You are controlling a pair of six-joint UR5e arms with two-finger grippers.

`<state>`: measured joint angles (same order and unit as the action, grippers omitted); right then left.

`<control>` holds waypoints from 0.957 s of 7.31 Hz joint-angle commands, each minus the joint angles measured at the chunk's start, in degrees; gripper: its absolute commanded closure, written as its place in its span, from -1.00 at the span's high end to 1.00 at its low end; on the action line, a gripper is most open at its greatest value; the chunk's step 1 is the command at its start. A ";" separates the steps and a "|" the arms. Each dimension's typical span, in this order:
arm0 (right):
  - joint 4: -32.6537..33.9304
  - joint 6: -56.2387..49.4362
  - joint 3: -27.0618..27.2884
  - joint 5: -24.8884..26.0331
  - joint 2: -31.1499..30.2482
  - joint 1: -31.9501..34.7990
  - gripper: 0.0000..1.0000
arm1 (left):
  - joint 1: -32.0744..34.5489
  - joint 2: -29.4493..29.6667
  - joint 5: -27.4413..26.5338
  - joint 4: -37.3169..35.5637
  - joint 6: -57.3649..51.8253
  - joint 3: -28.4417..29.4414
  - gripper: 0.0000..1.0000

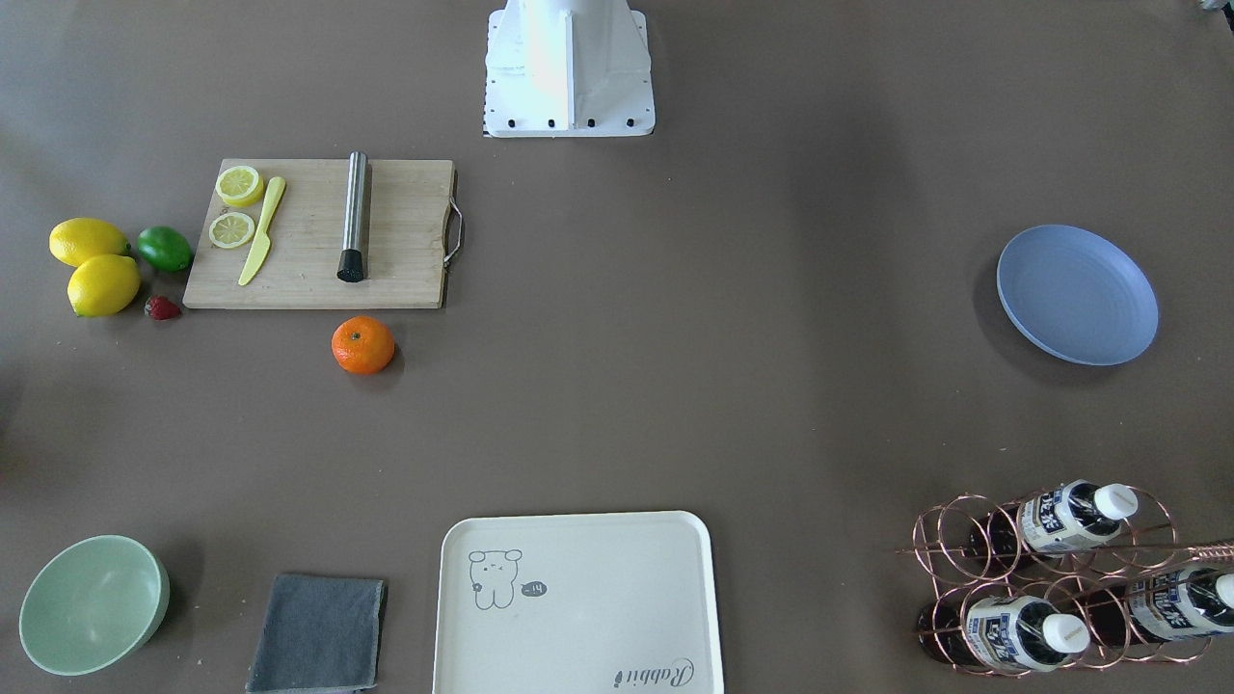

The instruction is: Pick orange to plate

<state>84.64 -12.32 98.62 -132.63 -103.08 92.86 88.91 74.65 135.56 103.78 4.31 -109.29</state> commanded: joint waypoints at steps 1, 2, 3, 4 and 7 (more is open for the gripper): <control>0.00 0.02 -0.09 0.09 -0.01 -0.13 1.00 | 0.03 -1.25 -0.03 0.54 -0.62 0.30 0.95; 0.09 0.02 -0.09 0.00 -0.01 -0.13 1.00 | 0.12 -1.52 0.05 0.54 -0.53 0.65 0.95; 0.09 0.02 -0.09 0.00 -0.01 -0.13 1.00 | 0.03 -1.52 -0.29 0.46 -0.62 1.09 0.95; 0.09 0.02 -0.09 0.00 -0.01 -0.22 1.00 | 0.03 -1.43 -0.73 0.45 -0.53 1.44 0.95; 0.09 -0.07 -0.09 -0.09 -0.01 -0.48 1.00 | -0.49 -1.08 -1.79 0.72 -0.01 3.46 0.95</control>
<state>84.73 -12.32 98.53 -132.65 -103.12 92.53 88.77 73.34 133.95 104.40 4.02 -106.74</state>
